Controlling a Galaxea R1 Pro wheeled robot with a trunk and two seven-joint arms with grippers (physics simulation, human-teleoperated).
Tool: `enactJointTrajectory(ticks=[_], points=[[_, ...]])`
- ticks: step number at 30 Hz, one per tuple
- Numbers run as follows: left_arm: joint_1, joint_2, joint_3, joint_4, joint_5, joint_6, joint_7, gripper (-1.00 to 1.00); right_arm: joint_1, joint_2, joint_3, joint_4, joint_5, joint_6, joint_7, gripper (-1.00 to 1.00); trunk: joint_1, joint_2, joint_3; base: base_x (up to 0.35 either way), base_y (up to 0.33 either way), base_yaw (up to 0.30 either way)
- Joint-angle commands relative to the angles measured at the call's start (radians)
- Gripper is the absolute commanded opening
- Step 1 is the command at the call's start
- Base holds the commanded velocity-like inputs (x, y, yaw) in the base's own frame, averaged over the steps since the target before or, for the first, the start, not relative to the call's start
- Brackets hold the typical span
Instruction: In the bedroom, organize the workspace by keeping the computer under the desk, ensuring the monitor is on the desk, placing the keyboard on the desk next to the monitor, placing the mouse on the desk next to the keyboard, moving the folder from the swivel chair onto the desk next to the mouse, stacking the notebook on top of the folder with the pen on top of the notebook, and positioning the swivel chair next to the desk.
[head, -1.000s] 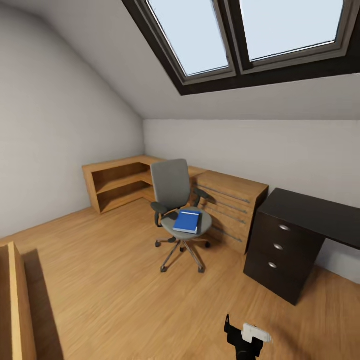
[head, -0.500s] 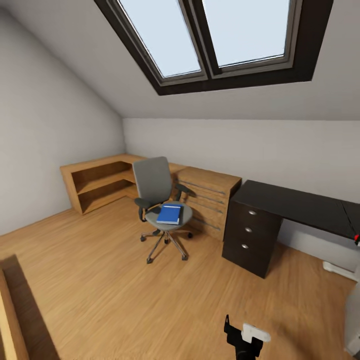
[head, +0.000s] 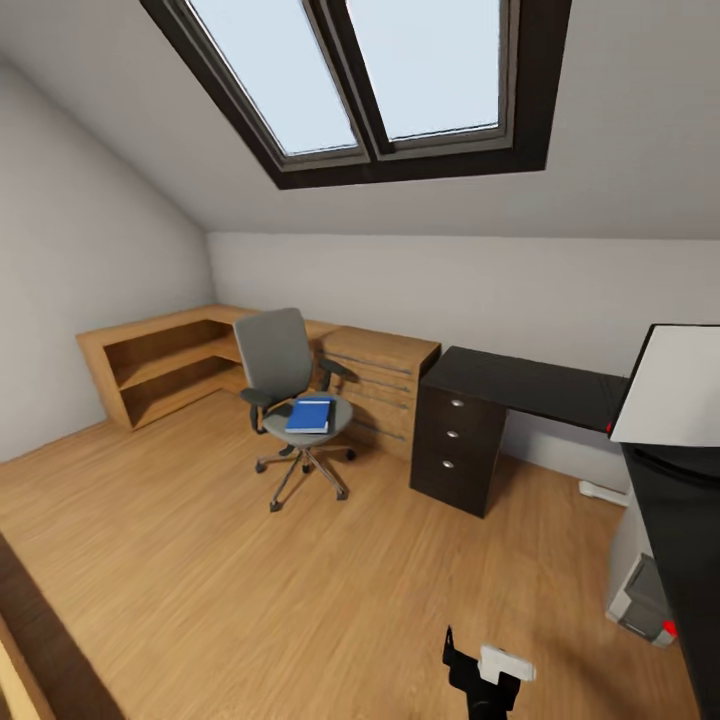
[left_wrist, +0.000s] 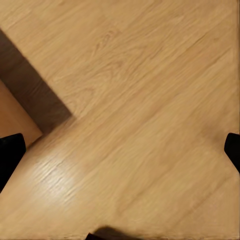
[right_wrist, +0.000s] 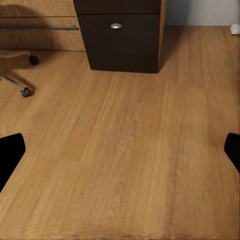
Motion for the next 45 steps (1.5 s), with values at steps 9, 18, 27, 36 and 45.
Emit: enactJointTrajectory(ticks=[9,18,27,36,45], points=[[0.000,0.001,-0.001,0.000,0.007,-0.004,0.001,1.00,-0.002,0.000,-0.007,0.001,-0.001,-0.006,0.014,1.00,-0.035,0.062,0.021,-0.336,0.093,-0.257],[-0.001,0.001,0.000,0.001,0.007,-0.004,0.001,1.00,0.001,0.000,-0.008,0.001,-0.001,-0.007,0.015,1.00,-0.070,0.125,0.043,-0.336,0.104,-0.268],[0.000,0.001,-0.001,0.001,0.006,-0.004,0.001,1.00,0.001,-0.001,-0.008,0.001,-0.001,-0.007,0.015,1.00,-0.104,0.188,0.066,-0.208,0.061,-0.271],[-0.001,-0.001,-0.001,0.004,0.005,-0.004,0.001,1.00,0.001,-0.001,-0.007,0.001,0.001,-0.006,0.015,1.00,-0.139,0.251,0.094,-0.019,0.005,-0.282],[-0.001,-0.001,-0.001,0.007,0.004,0.004,-0.004,1.00,0.001,-0.004,-0.007,0.001,0.002,-0.007,0.014,1.00,-0.139,0.251,0.093,-0.001,0.000,-0.287]])
